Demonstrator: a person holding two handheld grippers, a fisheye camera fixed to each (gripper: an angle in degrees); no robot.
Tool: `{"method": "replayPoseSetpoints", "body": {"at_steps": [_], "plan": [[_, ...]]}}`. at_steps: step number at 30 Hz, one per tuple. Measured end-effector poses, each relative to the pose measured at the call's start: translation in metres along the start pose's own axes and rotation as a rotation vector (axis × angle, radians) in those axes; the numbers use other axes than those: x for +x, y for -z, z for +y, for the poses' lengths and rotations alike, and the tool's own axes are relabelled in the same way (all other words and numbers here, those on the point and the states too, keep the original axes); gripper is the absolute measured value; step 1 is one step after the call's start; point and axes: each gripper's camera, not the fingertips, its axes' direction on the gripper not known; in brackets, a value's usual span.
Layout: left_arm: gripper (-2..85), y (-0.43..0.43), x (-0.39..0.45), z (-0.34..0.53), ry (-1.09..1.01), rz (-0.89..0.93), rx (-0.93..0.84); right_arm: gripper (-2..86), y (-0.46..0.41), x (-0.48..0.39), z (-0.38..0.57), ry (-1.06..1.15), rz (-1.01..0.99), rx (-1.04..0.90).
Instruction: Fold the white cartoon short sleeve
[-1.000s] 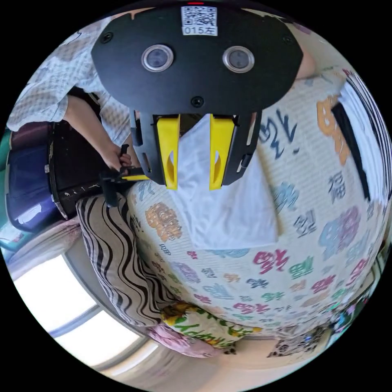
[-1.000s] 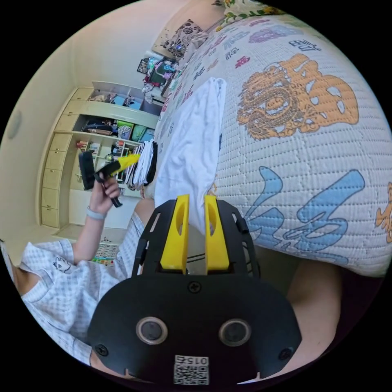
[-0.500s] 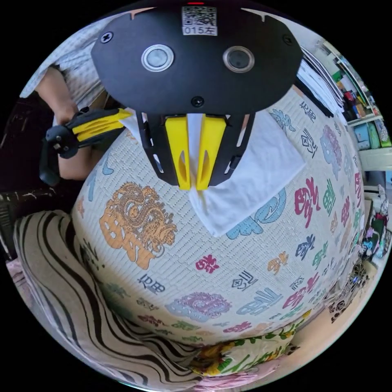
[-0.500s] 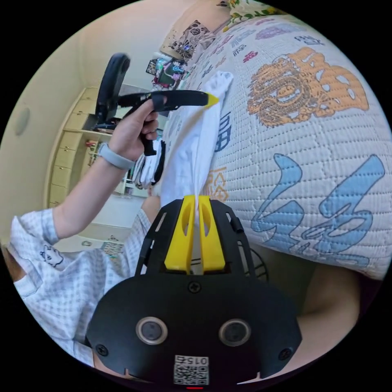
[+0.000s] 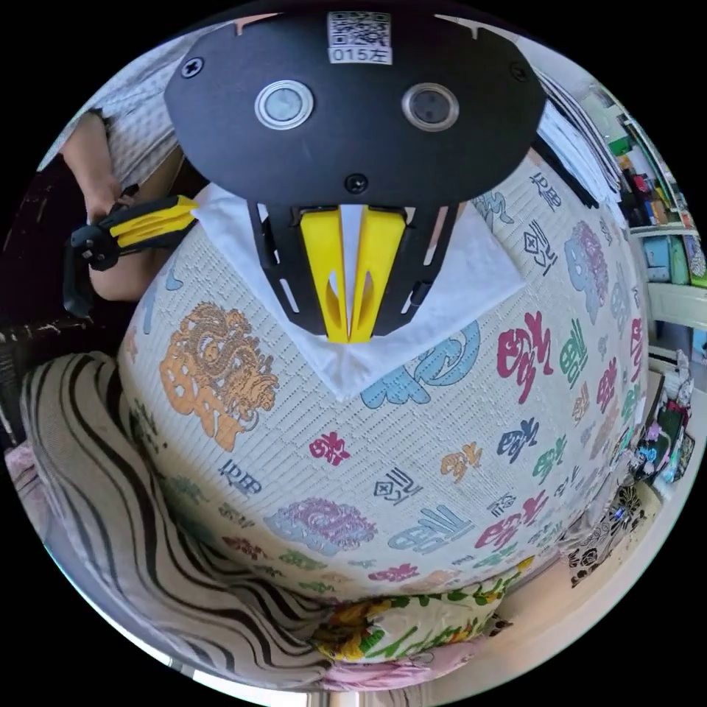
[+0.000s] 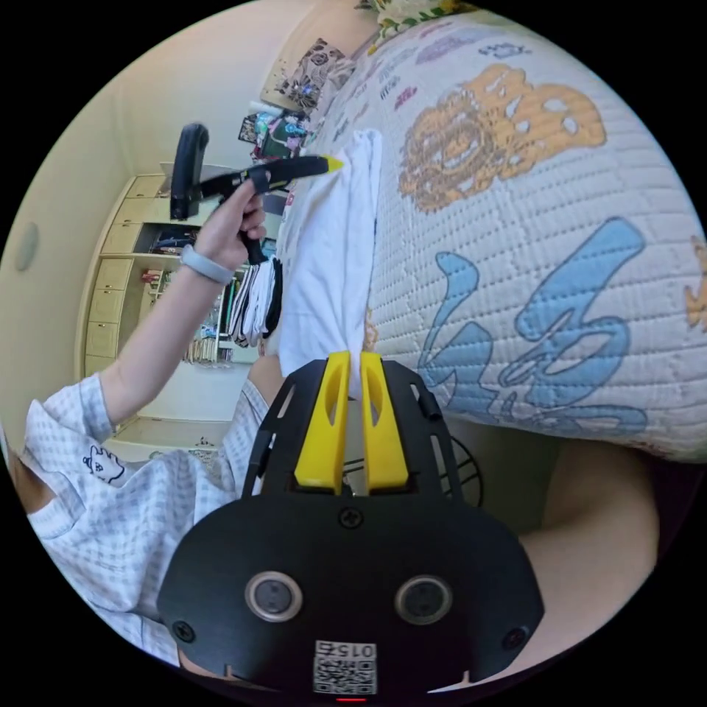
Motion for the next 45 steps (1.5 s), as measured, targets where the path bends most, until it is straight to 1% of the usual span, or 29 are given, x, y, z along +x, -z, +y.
{"method": "replayPoseSetpoints", "body": {"at_steps": [2, 3, 5, 6, 7, 9, 10, 12, 14, 16, 19, 20, 23, 25, 27, 28, 29, 30, 32, 35, 40, 42, 45], "plan": [[-0.3, 0.033, -0.042, 0.037, 0.046, 0.163, 0.129, 4.1, 0.02, -0.011, -0.003, 0.051, 0.038, 0.08], [-0.3, 0.04, -0.054, 0.048, 0.07, 0.19, 0.151, 4.3, 0.025, -0.014, -0.005, 0.063, 0.053, 0.101], [0.6, 0.06, -0.103, 0.098, 0.192, 0.29, 0.214, 5.0, 0.04, -0.028, -0.015, 0.124, 0.09, 0.183], [1.0, 0.063, -0.113, 0.111, 0.22, 0.314, 0.218, 5.2, 0.042, -0.03, -0.018, 0.138, 0.091, 0.192], [2.4, 0.064, -0.13, 0.135, 0.254, 0.34, 0.203, 5.5, 0.041, -0.036, -0.026, 0.162, 0.088, 0.181], [5.1, 0.062, -0.146, 0.169, 0.292, 0.306, 0.129, 6.6, 0.029, -0.043, -0.037, 0.18, 0.103, 0.108], [6.6, 0.058, -0.155, 0.192, 0.319, 0.306, 0.09, 7.9, 0.017, -0.046, -0.041, 0.177, 0.137, 0.04], [7.9, 0.048, -0.167, 0.222, 0.369, 0.358, 0.049, 9.4, -0.003, -0.047, -0.044, 0.153, 0.204, -0.056], [8.5, 0.029, -0.179, 0.252, 0.416, 0.435, -0.012, 9.6, -0.024, -0.042, -0.044, 0.115, 0.215, -0.141], [8.3, 0.015, -0.186, 0.262, 0.421, 0.491, -0.043, 8.1, -0.03, -0.039, -0.045, 0.078, 0.205, -0.135], [4.6, 0.0, -0.203, 0.27, 0.436, 0.563, -0.064, 3.0, -0.026, -0.037, -0.05, 0.045, 0.182, -0.143], [3.6, 0.001, -0.212, 0.275, 0.458, 0.562, -0.052, 1.8, -0.024, -0.039, -0.052, 0.042, 0.185, -0.156], [3.0, -0.001, -0.235, 0.287, 0.487, 0.57, -0.078, 0.7, -0.023, -0.045, -0.057, 0.064, 0.261, -0.217], [3.7, -0.002, -0.251, 0.293, 0.496, 0.602, -0.094, 0.7, -0.025, -0.045, -0.061, 0.062, 0.254, -0.243], [5.2, 0.008, -0.269, 0.298, 0.493, 0.642, -0.051, 1.2, -0.021, -0.049, -0.066, 0.094, 0.221, -0.243], [6.4, 0.021, -0.282, 0.302, 0.484, 0.659, 0.012, 1.9, -0.014, -0.053, -0.071, 0.127, 0.176, -0.217], [7.1, 0.036, -0.298, 0.303, 0.466, 0.665, 0.087, 2.8, -0.004, -0.055, -0.077, 0.151, 0.131, -0.174], [7.4, 0.042, -0.307, 0.303, 0.455, 0.668, 0.122, 3.3, 0.002, -0.057, -0.081, 0.165, 0.109, -0.149], [8.4, 0.061, -0.35, 0.297, 0.437, 0.677, 0.231, 5.5, 0.024, -0.057, -0.103, 0.195, 0.037, -0.034], [9.2, 0.067, -0.404, 0.275, 0.429, 0.665, 0.322, 7.9, 0.041, -0.051, -0.141, 0.198, -0.025, 0.06], [11.2, 0.041, -0.469, 0.226, 0.423, 0.711, 0.3, 11.0, 0.036, -0.03, -0.201, 0.142, -0.012, 0.055], [11.7, 0.028, -0.486, 0.21, 0.416, 0.743, 0.276, 11.4, 0.029, -0.025, -0.219, 0.134, -0.01, 0.029], [11.6, 0.006, -0.506, 0.192, 0.392, 0.818, 0.252, 11.3, 0.012, -0.019, -0.243, 0.13, 0.005, -0.061]]}}
